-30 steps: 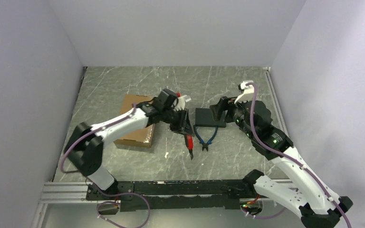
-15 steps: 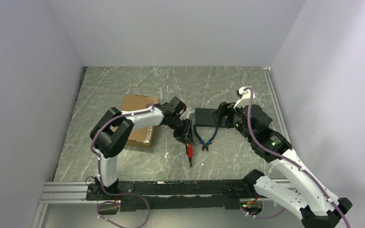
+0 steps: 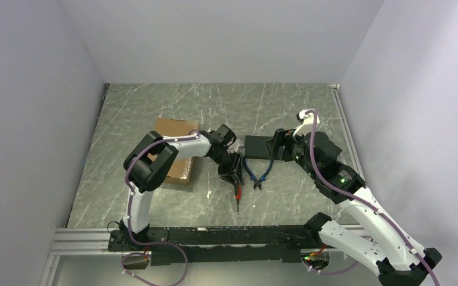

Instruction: Unpack the express box

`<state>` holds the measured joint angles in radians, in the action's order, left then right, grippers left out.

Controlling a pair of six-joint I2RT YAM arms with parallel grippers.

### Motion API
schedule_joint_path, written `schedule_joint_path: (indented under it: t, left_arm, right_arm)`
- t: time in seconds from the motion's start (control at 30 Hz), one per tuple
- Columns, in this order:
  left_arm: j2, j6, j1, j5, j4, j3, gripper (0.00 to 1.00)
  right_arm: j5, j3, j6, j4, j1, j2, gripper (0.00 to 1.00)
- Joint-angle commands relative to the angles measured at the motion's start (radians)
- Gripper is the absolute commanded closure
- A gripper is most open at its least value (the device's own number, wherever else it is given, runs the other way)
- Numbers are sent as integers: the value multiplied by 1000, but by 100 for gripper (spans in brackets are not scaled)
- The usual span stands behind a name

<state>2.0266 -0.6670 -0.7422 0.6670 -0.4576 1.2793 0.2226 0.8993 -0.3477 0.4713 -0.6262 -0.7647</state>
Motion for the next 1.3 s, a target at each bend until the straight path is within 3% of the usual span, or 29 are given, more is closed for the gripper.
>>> schedule_joint_path:
  t: [0.0, 0.1, 0.13, 0.2, 0.37, 0.57, 0.73, 0.97, 1.07, 1.2, 1.27]
  left_arm:
    - [12, 28, 0, -24, -26, 60, 60]
    - [9, 47, 0, -53, -61, 89, 55]
    - [8, 60, 0, -72, -85, 106, 27]
    - [3, 91, 0, -94, -136, 148, 2]
    - [-87, 168, 25, -165, -295, 257, 1]
    - [-346, 264, 83, -166, -437, 406, 1]
    - [-571, 360, 179, -584, -618, 447, 0]
    - [-866, 363, 274, -1136, -551, 156, 0]
    - [-926, 390, 449, -1048, -448, -9, 1]
    - [-895, 345, 780, -651, -366, -101, 0]
    - [-865, 342, 866, -531, -326, -124, 0]
  right_arm:
    - [-10, -3, 3, -13, 0, 16, 19]
    - [-11, 2, 3, -12, -1, 18, 19]
    - [-11, 4, 4, -11, -1, 18, 19]
    - [-12, 11, 5, -12, -1, 16, 19]
    - [-13, 37, 15, -14, -1, -1, 19]
    - [29, 18, -19, -55, -1, -14, 18]
    - [132, -36, -179, -122, -1, -36, 12]
    - [5, -23, -380, -226, -3, -209, 12]
    - [-64, -2, -448, -290, -28, -347, 14]
    - [-152, 63, -494, -370, -83, -552, 20]
    - [-269, 103, -519, -425, -102, -666, 21]
